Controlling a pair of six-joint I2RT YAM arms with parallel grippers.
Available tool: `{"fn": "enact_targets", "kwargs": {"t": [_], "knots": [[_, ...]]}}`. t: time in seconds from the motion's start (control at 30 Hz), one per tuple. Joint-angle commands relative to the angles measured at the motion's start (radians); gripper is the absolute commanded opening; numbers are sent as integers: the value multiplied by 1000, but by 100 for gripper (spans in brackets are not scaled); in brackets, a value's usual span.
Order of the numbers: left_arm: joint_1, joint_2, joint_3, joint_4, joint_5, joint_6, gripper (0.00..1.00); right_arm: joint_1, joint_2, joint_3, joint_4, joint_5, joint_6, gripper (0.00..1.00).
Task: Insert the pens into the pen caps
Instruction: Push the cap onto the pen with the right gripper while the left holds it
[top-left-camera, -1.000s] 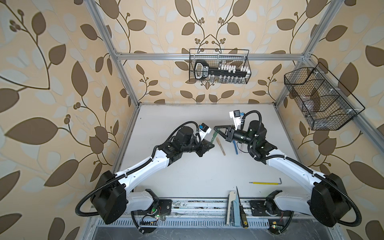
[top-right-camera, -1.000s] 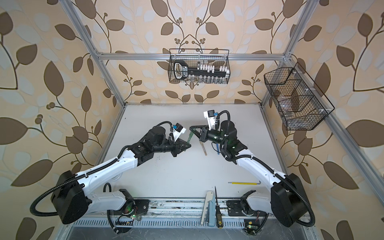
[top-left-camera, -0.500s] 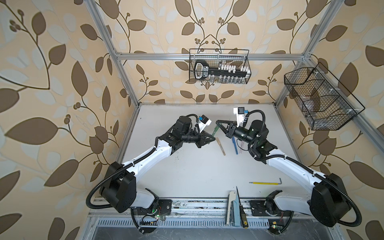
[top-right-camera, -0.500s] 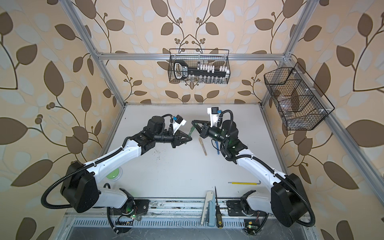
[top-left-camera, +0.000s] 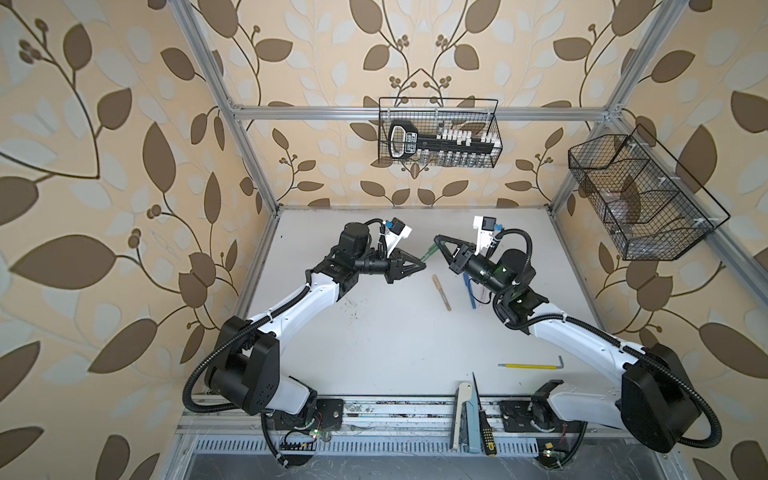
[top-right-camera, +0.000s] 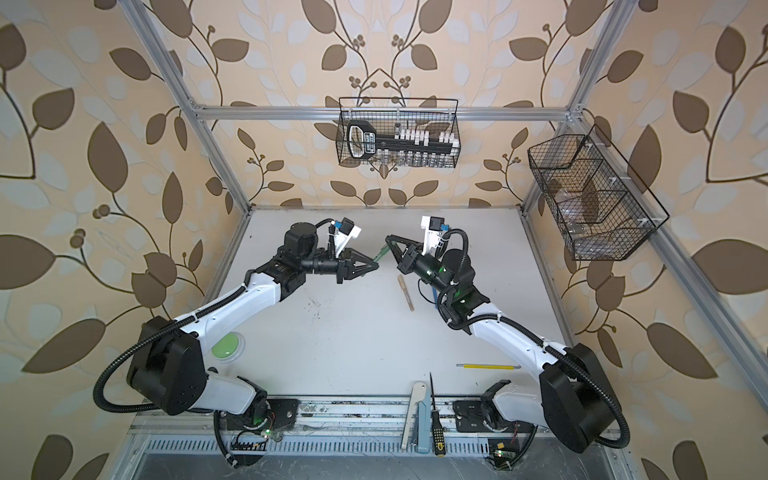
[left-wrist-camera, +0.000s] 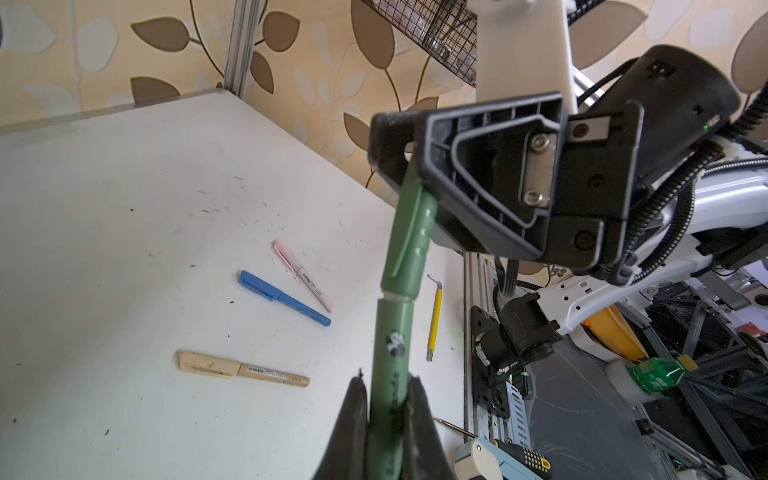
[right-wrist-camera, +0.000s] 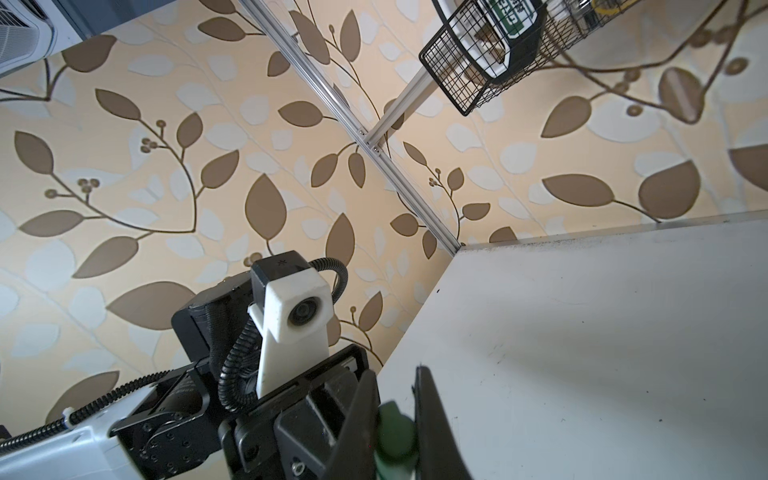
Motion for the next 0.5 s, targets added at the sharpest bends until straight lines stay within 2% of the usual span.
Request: {"fn": "enact_targets", "kwargs": {"t": [0.0, 0.23, 0.37, 0.47], "knots": [[102, 19, 202, 565, -300, -211, 0, 136, 25, -68, -412, -420, -46, 0], [73, 11, 71, 422, -255, -182, 0, 27, -37, 51, -569, -381, -147, 0], [24, -2, -48, 395, -318, -204, 0, 12, -11, 125, -562, -344, -172, 0], [12, -7, -142, 475, -360, -275, 0, 8, 2, 147, -502, -327, -158, 20]]}}
